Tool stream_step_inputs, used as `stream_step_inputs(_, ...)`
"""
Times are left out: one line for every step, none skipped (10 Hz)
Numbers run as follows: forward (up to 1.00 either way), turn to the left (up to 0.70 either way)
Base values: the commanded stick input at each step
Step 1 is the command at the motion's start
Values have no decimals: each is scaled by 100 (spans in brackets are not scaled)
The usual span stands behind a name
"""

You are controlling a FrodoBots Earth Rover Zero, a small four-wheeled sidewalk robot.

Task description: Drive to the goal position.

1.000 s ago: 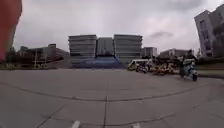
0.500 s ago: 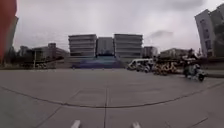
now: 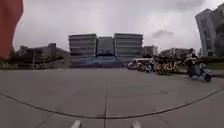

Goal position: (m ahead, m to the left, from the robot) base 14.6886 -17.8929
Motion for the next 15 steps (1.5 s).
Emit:
stream_step_inputs(70, 0)
stream_step_inputs(70, 0)
stream_step_inputs(70, 0)
stream_step_inputs(70, 0)
stream_step_inputs(70, 0)
stream_step_inputs(70, 0)
stream_step_inputs(70, 0)
stream_step_inputs(70, 0)
stream_step_inputs(70, 0)
stream_step_inputs(70, 0)
stream_step_inputs(70, 0)
stream_step_inputs(70, 0)
stream_step_inputs(70, 0)
stream_step_inputs(70, 0)
stream_step_inputs(70, 0)
